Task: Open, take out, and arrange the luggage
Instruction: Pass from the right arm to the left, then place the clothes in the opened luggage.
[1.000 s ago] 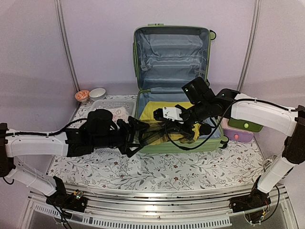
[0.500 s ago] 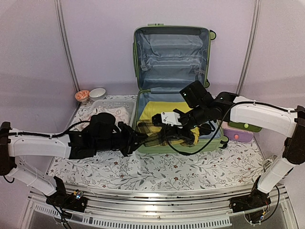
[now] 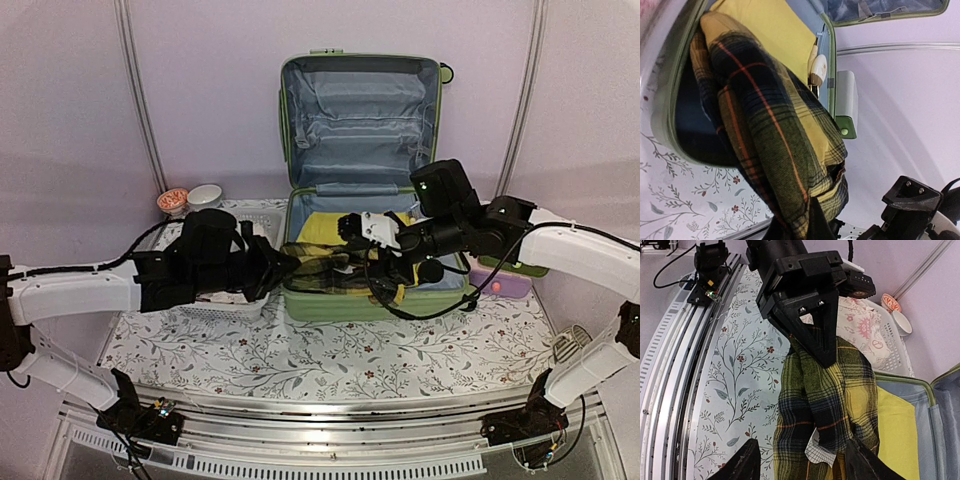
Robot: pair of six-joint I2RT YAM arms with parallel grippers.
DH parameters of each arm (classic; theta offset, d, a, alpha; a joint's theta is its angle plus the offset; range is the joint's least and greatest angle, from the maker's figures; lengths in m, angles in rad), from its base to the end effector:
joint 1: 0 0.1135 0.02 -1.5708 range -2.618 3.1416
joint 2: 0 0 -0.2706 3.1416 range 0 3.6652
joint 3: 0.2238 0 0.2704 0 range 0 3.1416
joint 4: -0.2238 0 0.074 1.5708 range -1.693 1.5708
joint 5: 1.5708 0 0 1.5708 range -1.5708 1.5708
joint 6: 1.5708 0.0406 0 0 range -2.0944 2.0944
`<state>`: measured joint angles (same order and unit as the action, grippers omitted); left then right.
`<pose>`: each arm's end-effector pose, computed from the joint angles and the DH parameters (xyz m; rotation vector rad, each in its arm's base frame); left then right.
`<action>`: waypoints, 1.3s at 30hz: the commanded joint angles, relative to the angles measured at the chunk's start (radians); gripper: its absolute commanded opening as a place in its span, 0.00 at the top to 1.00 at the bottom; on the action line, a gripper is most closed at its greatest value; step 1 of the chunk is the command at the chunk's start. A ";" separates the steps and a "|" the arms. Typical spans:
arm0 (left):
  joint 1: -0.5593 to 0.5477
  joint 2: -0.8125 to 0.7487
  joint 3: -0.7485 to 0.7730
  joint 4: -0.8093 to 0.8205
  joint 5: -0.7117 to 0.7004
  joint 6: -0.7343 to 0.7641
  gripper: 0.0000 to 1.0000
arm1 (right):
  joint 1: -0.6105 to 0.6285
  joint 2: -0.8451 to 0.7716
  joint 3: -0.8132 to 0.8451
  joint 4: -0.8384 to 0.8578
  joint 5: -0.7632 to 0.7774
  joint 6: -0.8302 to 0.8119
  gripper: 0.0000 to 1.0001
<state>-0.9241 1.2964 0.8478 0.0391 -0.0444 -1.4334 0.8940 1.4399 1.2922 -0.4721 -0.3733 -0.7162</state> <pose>0.1915 -0.2506 0.2681 -0.6128 2.2210 -1.3772 0.2047 0.2785 0.3374 -1.7156 1.3558 0.5089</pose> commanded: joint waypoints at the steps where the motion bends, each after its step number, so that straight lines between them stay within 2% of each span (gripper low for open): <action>1: 0.080 0.002 0.133 -0.164 -0.006 0.254 1.00 | -0.050 -0.021 0.016 0.078 0.014 0.125 0.41; 4: 0.113 0.003 0.218 -0.300 0.002 0.362 1.00 | -0.076 -0.029 0.007 0.118 0.026 0.171 0.41; 6: 0.126 -0.013 0.220 -0.336 0.020 0.389 1.00 | -0.090 -0.034 -0.002 0.143 0.031 0.199 0.41; 14: 0.156 -0.109 0.015 -0.293 0.078 0.323 1.00 | -0.107 0.051 0.025 0.174 0.062 0.314 0.40; 20: 0.157 -0.193 -0.089 -0.274 0.073 0.315 1.00 | -0.107 0.129 0.071 0.198 -0.012 0.465 0.38; 21: 0.156 -0.203 -0.106 -0.258 0.087 0.315 0.97 | -0.106 0.136 0.071 0.205 -0.019 0.488 0.37; 24: 0.157 -0.225 -0.137 -0.232 0.100 0.345 0.67 | -0.107 0.141 0.057 0.229 -0.036 0.517 0.36; 27: 0.162 -0.234 -0.126 -0.282 0.050 0.369 0.36 | -0.107 0.144 0.046 0.236 -0.043 0.525 0.36; 29: 0.176 -0.235 -0.115 -0.319 0.026 0.387 0.24 | -0.107 0.150 0.045 0.232 -0.045 0.533 0.36; 35: 0.281 -0.220 -0.105 -0.382 0.076 0.464 0.18 | -0.107 0.184 0.055 0.219 -0.043 0.574 0.35; 39: 0.393 -0.228 -0.149 -0.274 0.269 0.566 0.15 | -0.107 0.198 0.055 0.227 -0.048 0.593 0.35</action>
<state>-0.6296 1.0737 0.7254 -0.3038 0.0528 -0.9890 0.7906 1.6154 1.3296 -0.2611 -0.4034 -0.1619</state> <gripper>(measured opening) 0.832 0.652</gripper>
